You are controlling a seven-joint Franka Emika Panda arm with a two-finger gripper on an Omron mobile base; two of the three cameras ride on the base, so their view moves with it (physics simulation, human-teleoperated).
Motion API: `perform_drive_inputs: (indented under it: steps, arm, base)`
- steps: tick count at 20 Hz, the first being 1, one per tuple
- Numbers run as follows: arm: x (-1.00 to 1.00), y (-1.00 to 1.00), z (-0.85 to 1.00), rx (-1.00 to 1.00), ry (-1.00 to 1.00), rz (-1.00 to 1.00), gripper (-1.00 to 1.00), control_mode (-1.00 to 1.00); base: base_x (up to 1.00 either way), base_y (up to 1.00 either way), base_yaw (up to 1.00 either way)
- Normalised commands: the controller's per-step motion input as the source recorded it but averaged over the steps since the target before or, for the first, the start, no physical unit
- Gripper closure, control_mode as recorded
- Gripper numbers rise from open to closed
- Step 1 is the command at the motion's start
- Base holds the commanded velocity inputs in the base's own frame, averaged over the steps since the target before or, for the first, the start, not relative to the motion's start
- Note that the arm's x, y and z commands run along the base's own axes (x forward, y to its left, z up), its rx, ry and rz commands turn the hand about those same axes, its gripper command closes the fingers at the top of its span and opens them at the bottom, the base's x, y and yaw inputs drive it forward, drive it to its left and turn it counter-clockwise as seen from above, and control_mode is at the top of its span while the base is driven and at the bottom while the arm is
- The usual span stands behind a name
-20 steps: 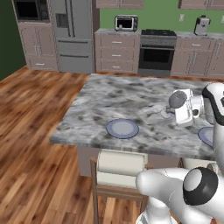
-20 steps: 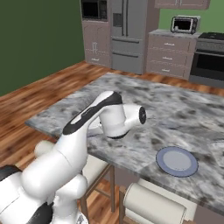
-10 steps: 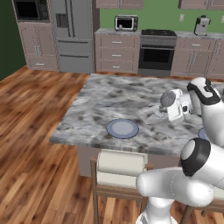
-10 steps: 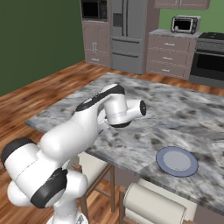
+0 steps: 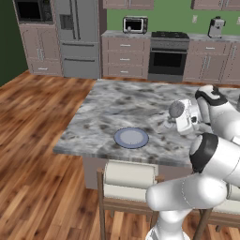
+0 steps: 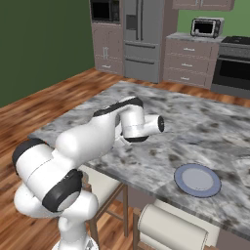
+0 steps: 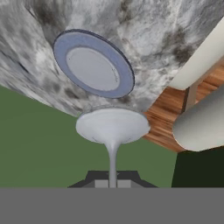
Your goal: Retrieve the wine glasses from the counter and place one next to each plate.
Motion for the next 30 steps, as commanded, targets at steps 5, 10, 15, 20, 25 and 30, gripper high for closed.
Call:
perform_drive_inputs:
  steps: [5,10,15,20,25,30]
  arm:
    - [0.16,0.00,-0.29,0.00,0.01,0.00,1.00,-1.00]
    - [0.12,0.00,-0.19,-0.03,0.11,0.00,1.00,-1.00]
    - [0.07,0.00,-0.20,-0.03,0.16,0.00,1.00,-1.00]
    - [0.00,0.00,-0.21,-0.02,0.07,0.00,1.00,-1.00]
    - [0.00,0.00,-0.22,-0.01,0.01,0.00,1.00,-1.00]
    - [0.00,0.00,-0.19,0.00,0.00,0.00,1.00,-1.00]
  base:
    - [0.00,0.00,0.00]
    - [0.00,0.00,0.00]
    - [0.00,0.00,0.00]
    - [0.00,0.00,0.00]
    - [0.00,0.00,0.00]
    - [0.00,0.00,0.00]
